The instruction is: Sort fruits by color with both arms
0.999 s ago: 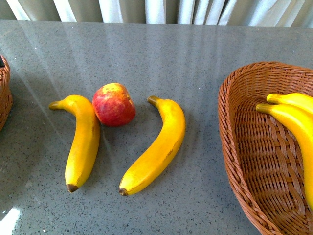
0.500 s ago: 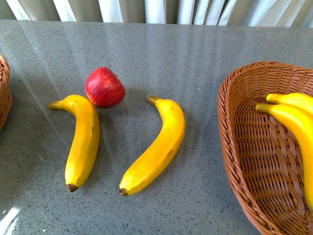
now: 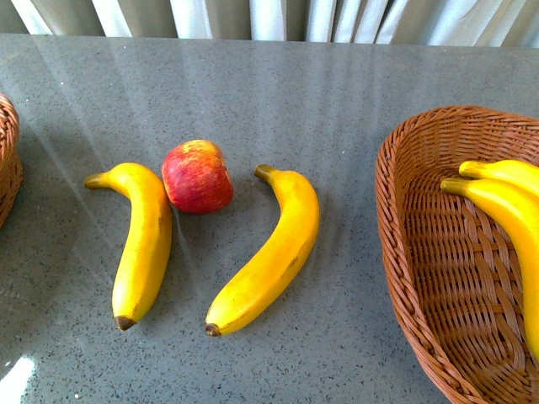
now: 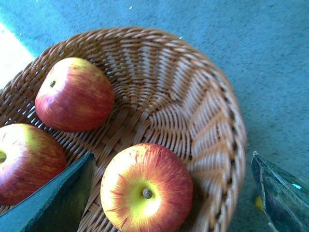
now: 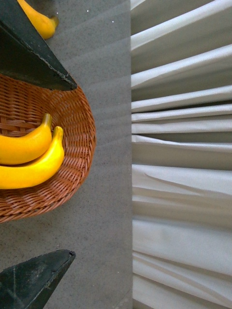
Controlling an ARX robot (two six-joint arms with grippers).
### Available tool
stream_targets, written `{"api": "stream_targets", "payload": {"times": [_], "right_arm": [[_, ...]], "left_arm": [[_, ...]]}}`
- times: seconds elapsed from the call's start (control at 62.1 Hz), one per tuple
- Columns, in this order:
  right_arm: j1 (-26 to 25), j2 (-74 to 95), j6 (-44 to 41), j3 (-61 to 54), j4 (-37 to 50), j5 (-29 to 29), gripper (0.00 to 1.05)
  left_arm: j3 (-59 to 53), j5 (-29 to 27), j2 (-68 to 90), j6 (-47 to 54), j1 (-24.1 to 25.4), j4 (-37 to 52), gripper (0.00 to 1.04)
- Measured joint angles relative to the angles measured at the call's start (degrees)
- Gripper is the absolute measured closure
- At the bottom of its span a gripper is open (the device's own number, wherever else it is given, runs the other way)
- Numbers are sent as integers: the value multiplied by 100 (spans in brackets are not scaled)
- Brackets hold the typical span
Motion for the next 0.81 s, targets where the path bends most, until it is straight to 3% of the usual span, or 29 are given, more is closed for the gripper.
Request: {"api": "stream_targets", "payload": {"times": [0.451,0.806], "right_arm": [[0,0,0,0,0,0,9],[0,0,2,0,0,0,9]], "left_arm": [[284,-195,201,245,-1775,33,9],[841,-151,1117,238,-2256,37,9]]}}
